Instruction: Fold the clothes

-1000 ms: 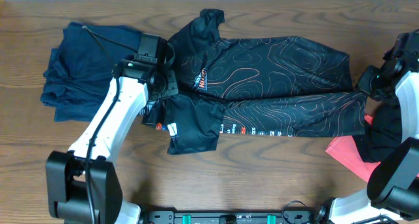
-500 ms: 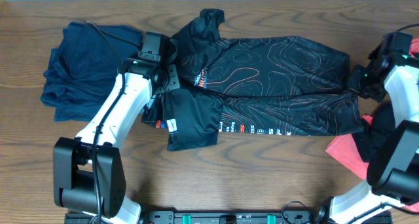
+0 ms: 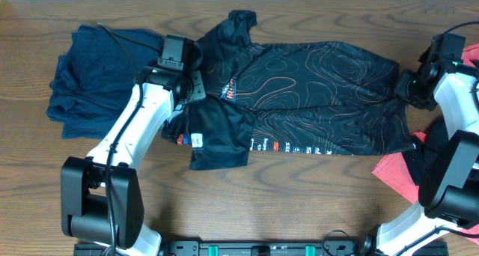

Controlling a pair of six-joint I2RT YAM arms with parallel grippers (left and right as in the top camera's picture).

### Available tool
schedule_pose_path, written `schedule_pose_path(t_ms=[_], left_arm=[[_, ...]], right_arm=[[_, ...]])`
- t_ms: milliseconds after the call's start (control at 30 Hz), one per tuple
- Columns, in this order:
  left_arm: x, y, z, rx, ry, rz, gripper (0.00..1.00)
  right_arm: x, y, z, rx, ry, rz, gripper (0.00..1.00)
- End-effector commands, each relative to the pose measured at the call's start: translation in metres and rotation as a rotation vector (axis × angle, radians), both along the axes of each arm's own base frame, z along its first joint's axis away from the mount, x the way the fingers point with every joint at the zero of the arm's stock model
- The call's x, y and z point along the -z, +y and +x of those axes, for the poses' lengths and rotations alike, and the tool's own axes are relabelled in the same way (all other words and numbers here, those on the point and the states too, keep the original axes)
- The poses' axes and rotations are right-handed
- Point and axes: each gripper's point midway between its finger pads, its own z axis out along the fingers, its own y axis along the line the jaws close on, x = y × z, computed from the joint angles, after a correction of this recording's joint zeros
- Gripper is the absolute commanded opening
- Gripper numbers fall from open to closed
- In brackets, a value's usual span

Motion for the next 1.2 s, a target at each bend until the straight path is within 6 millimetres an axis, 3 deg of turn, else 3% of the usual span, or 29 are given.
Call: schedule_pose_path(t_ms=[0,133,400,567,767,833,1167], left_arm=[[0.0,0.005,-0.003,0.003,0.01,0.019,0.49],[-0.007,-0.002,-0.013,0.056,0.023,0.016,0.49],[0.0,-0.061,-0.053,0.352,0.116,-0.036,0.49],[0.018,-0.093,-0.075,0.483,0.156,-0.007,0.5],[0.046,-0.115,-0.093,0.557,0.219,0.013,0.5],[0.054,-0.124,-0.099,0.584,0.238,0.022,0.55],[0.09,-0.143,-0.124,0.664,0.339,0.059,0.61]], right_arm=[[0.001,-0.001,-0.003,0.0,0.023,-0.026,0.35],[0.004,0.002,-0.013,-0.002,0.064,-0.013,0.33],[0.019,0.017,-0.061,-0.006,0.257,0.046,0.29],[0.041,0.023,-0.081,-0.007,0.307,0.062,0.27],[0.06,0.027,-0.093,-0.007,0.323,0.067,0.26],[0.062,0.027,-0.094,-0.007,0.324,0.067,0.26],[0.062,0.027,-0.094,-0.007,0.322,0.067,0.3]])
